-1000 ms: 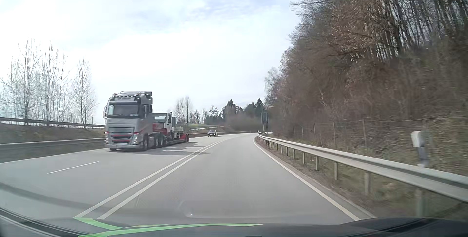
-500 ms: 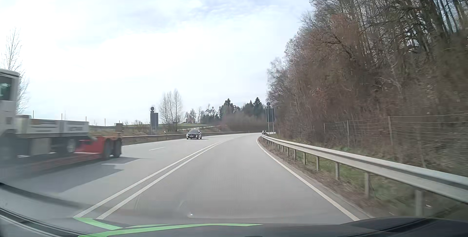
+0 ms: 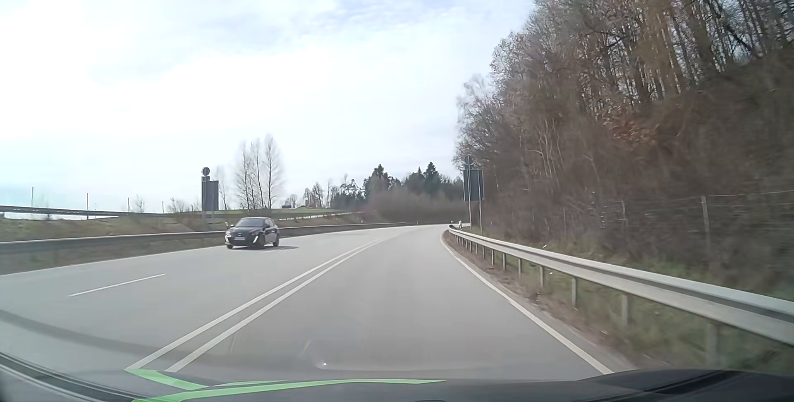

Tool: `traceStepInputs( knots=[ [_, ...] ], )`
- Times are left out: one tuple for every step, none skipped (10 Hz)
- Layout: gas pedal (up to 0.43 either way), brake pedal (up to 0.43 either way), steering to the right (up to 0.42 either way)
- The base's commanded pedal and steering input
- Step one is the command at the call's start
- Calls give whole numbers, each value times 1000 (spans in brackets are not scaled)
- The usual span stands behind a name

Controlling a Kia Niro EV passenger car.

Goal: Follow the waypoints while adhering to traffic rules and regulations

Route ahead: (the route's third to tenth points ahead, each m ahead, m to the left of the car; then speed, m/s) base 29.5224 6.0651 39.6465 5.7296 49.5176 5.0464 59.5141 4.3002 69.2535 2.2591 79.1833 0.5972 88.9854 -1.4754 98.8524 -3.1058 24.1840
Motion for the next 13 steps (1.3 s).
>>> traceStepInputs(
  knots=[
    [220,0,11],
    [220,0,12],
    [220,0,12],
    [220,0,12],
    [220,0,12],
    [220,0,12],
    [220,0,12],
    [209,0,12],
    [209,0,13],
    [209,0,13],
    [209,0,13],
    [209,0,13],
    [209,0,13]
  ],
)
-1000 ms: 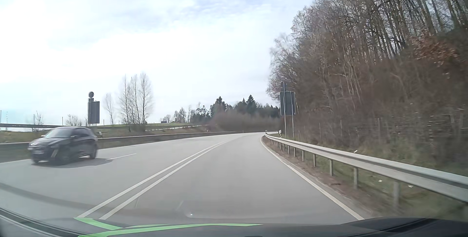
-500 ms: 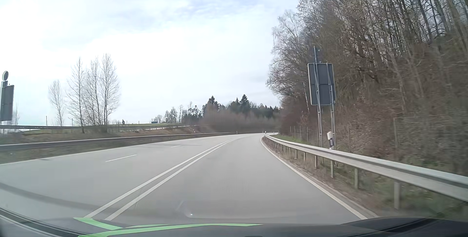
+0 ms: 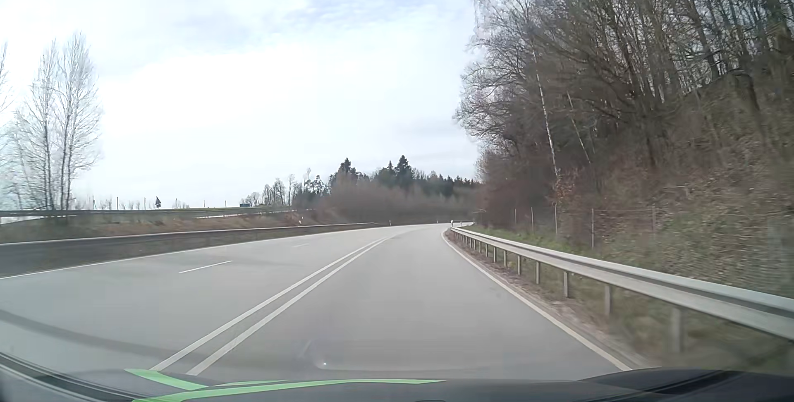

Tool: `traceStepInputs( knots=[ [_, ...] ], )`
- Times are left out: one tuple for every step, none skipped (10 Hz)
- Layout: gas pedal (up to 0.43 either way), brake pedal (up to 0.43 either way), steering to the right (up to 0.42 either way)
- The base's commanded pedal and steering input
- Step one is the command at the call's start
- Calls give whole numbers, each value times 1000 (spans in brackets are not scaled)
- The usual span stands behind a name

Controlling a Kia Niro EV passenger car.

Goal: Follow the waypoints while adhering to traffic rules and regulations

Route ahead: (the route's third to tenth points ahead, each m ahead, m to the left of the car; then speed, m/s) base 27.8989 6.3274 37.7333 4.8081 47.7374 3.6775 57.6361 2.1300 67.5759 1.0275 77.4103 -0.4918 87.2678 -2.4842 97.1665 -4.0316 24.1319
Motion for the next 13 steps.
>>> traceStepInputs(
  knots=[
    [209,0,13],
    [209,0,13],
    [209,0,13],
    [209,0,13],
    [209,0,13],
    [209,0,13],
    [209,0,13],
    [209,0,14],
    [209,0,14],
    [209,0,14],
    [197,0,14],
    [197,0,14],
    [189,0,15]
  ],
)
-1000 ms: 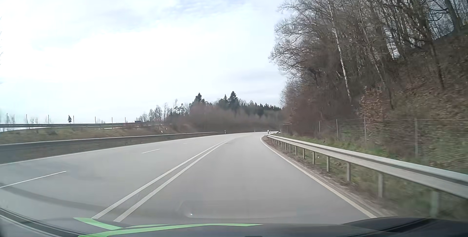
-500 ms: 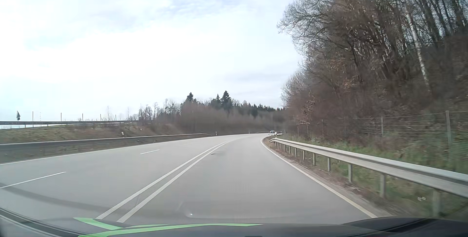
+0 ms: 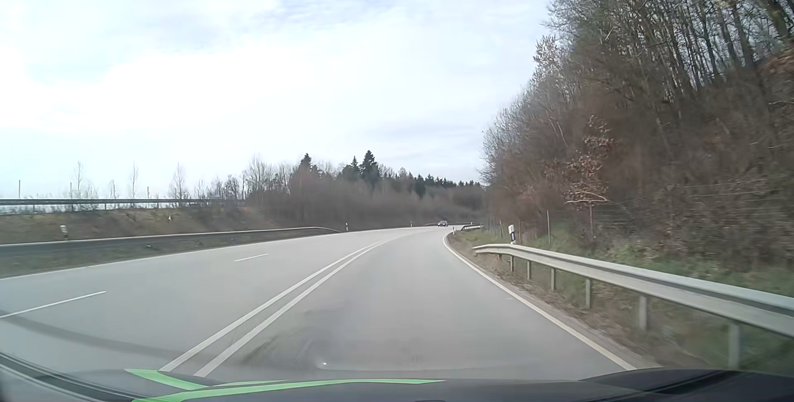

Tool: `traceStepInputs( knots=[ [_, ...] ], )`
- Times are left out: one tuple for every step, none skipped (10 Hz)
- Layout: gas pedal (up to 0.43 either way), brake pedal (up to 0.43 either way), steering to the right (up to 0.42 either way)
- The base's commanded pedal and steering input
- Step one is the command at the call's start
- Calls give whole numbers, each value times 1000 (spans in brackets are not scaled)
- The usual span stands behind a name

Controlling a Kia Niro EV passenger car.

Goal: Follow the waypoints while adhering to traffic rules and regulations

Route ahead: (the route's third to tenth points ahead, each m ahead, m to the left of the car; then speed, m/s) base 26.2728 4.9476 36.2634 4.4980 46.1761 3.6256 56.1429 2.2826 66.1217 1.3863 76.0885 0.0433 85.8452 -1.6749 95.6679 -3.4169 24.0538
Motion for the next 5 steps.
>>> traceStepInputs(
  knots=[
    [189,0,15],
    [177,0,15],
    [177,0,15],
    [169,0,15],
    [169,0,15]
  ],
)
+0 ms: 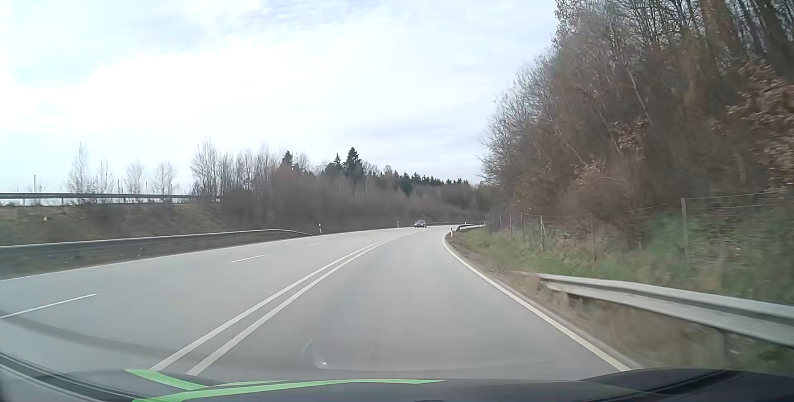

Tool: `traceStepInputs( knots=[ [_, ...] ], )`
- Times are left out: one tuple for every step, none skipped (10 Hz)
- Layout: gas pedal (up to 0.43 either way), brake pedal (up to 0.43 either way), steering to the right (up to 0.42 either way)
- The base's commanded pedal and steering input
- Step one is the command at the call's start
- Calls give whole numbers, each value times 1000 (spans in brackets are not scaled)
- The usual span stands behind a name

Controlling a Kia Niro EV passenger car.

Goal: Follow the waypoints while adhering to traffic rules and regulations

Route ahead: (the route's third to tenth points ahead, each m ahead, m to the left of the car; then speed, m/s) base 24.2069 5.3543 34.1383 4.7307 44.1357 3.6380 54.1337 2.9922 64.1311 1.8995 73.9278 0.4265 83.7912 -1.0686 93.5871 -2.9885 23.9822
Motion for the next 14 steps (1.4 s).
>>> traceStepInputs(
  knots=[
    [169,0,15],
    [157,0,15],
    [150,0,15],
    [150,0,15],
    [150,0,15],
    [150,0,15],
    [138,0,14],
    [138,0,13],
    [138,0,12],
    [138,0,12],
    [138,0,12],
    [138,0,12],
    [138,0,12],
    [138,0,12]
  ],
)
